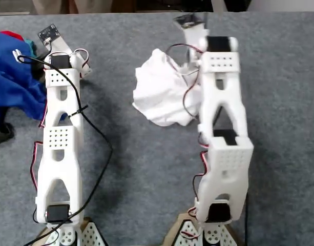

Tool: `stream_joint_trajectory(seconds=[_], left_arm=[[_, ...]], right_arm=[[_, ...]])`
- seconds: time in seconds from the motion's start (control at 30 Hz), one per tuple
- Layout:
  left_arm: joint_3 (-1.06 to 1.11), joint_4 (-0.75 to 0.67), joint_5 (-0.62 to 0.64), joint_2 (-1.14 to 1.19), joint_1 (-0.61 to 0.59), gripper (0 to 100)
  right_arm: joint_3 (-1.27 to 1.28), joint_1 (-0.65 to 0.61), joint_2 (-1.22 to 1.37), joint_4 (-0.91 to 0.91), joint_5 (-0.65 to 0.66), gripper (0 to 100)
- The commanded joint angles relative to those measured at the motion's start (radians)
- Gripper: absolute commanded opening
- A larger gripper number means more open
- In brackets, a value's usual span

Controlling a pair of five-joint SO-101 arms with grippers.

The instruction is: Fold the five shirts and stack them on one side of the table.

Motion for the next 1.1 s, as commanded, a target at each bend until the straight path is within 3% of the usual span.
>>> stream_joint_trajectory(seconds=[0.0,0.27,0.57,0.63,0.8,1.07], left_arm=[[-0.043,-0.011,-0.005,-0.031,0.008,2],[-0.043,-0.011,-0.005,-0.031,0.005,2],[-0.043,-0.012,-0.005,-0.031,-0.002,2],[-0.043,-0.012,-0.005,-0.031,-0.002,2],[-0.043,-0.012,-0.005,-0.031,-0.002,2],[-0.043,-0.012,-0.005,-0.031,-0.002,2]], right_arm=[[0.007,-0.074,-0.056,0.071,0.023,2.9],[0.194,-0.295,-0.056,0.041,0.028,24.9],[0.461,-0.352,-0.054,-0.235,0.026,27.0],[0.492,-0.346,-0.054,-0.285,0.026,24.5],[0.496,-0.289,-0.062,-0.319,0.026,0.5],[0.364,-0.159,-0.125,-0.209,0.032,0.6]])
